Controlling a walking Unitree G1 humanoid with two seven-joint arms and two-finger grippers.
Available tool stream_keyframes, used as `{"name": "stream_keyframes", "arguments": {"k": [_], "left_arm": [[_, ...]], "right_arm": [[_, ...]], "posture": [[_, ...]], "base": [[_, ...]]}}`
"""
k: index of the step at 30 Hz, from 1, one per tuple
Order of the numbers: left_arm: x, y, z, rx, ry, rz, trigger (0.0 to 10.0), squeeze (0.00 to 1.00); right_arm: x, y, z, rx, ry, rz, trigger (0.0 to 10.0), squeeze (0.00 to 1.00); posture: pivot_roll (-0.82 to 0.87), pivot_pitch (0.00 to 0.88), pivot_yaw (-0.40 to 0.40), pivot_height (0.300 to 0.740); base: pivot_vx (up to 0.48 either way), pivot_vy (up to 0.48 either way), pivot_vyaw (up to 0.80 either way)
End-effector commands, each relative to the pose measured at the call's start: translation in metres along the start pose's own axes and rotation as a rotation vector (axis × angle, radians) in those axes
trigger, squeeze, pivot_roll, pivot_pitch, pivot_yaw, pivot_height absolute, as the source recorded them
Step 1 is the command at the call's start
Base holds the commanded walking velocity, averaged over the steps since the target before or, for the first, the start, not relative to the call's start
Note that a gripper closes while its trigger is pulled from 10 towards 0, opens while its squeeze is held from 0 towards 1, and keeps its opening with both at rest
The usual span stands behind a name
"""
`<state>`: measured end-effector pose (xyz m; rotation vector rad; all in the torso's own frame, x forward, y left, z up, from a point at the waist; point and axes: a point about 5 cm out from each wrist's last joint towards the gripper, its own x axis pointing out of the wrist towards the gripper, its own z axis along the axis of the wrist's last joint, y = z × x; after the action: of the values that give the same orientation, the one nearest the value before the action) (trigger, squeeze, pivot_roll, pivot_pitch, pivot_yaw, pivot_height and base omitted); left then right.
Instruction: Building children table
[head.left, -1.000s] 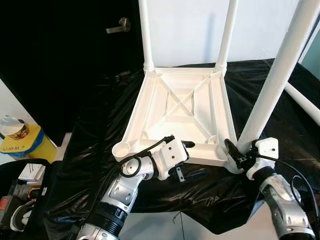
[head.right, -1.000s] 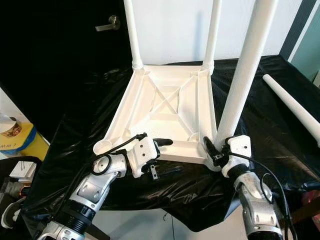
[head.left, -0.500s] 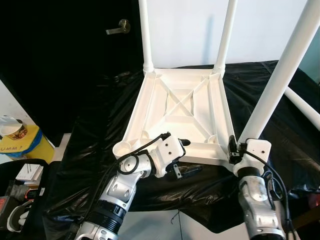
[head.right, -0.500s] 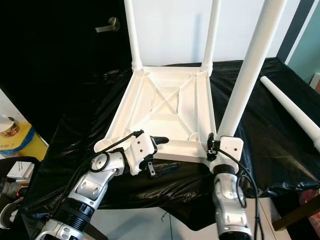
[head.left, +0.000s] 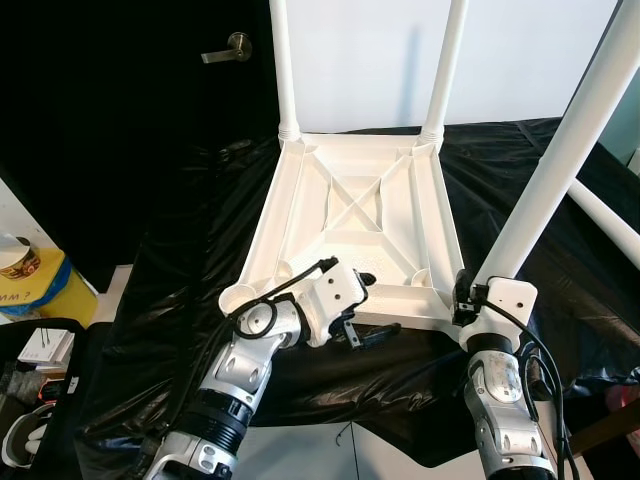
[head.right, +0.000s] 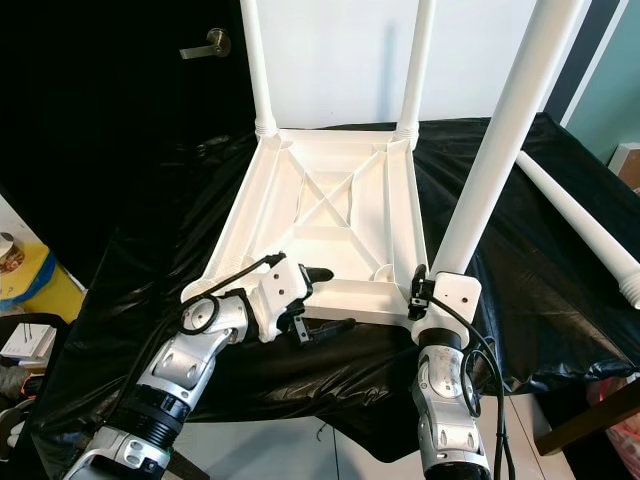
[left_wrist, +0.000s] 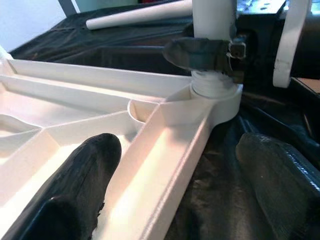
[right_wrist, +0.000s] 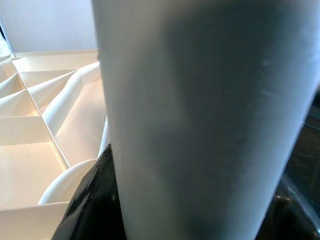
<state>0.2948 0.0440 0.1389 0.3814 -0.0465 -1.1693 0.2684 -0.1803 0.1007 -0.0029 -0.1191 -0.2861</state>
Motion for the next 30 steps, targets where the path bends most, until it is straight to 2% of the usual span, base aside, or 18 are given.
{"name": "stream_keyframes", "arguments": {"k": [1,12,19,20,25,30], "left_arm": [[0.001,0.007,-0.002,-0.009,0.014,0.149,10.0,0.0],[-0.001,0.012,-0.004,-0.008,0.014,0.166,10.0,0.0],[-0.001,0.017,-0.01,0.009,0.061,0.184,10.0,0.0],[-0.002,0.02,-0.012,0.009,0.076,0.196,10.0,0.0],[-0.007,0.031,-0.02,-0.005,0.146,0.254,10.0,0.0],[-0.01,0.034,-0.026,-0.005,0.195,0.265,10.0,0.0]], "right_arm": [[-0.003,-0.005,-0.012,-0.014,0.062,-0.026,10.0,0.99],[-0.005,-0.01,-0.006,-0.035,0.021,0.038,10.0,1.0],[-0.013,-0.012,0.0,-0.026,-0.019,0.085,10.0,1.0],[-0.016,-0.012,0.001,-0.02,-0.025,0.104,10.0,0.0],[-0.021,-0.013,0.003,-0.03,-0.039,0.169,10.0,0.0],[-0.023,-0.018,0.003,-0.041,-0.039,0.178,10.0,0.0]], "posture": [[-0.21,0.0,0.026,0.74],[-0.21,0.0,0.022,0.74],[-0.2,0.004,0.033,0.74],[-0.2,0.007,0.032,0.74],[-0.2,0.006,0.031,0.74],[-0.2,0.005,0.034,0.74]], "base": [[0.0,0.0,0.0],[0.0,0.0,0.0],[0.0,0.0,0.0],[0.0,0.0,0.0],[0.0,0.0,0.0],[0.0,0.0,0.0]]}}
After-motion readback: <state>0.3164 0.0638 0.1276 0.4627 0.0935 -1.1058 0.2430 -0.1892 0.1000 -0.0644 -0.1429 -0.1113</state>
